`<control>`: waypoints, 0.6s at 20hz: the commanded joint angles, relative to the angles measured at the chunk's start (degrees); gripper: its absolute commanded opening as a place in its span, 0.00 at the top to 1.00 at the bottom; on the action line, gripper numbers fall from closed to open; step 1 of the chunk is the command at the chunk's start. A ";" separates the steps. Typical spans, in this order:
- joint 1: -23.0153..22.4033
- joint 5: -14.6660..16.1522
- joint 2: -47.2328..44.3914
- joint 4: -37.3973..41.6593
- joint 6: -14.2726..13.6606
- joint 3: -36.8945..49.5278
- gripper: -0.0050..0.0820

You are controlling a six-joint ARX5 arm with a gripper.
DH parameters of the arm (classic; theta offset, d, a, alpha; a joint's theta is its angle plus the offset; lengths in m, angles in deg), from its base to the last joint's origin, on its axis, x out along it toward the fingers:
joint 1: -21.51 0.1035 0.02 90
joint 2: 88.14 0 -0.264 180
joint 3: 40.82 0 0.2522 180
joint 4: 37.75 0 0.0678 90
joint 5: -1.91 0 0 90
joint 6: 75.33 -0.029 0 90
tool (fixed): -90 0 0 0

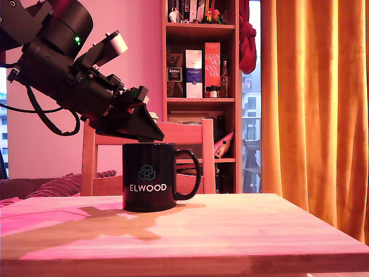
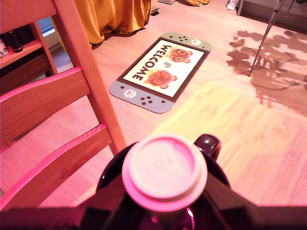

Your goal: Pick up the coffee capsules on the table and drop them inside the coffee cup

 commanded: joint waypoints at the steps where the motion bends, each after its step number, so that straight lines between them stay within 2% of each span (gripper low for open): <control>1: -0.15 0.00 -0.20 0.46 -0.26 -0.13 0.82; 12: -0.15 0.02 -0.20 -1.77 -0.22 -0.13 0.81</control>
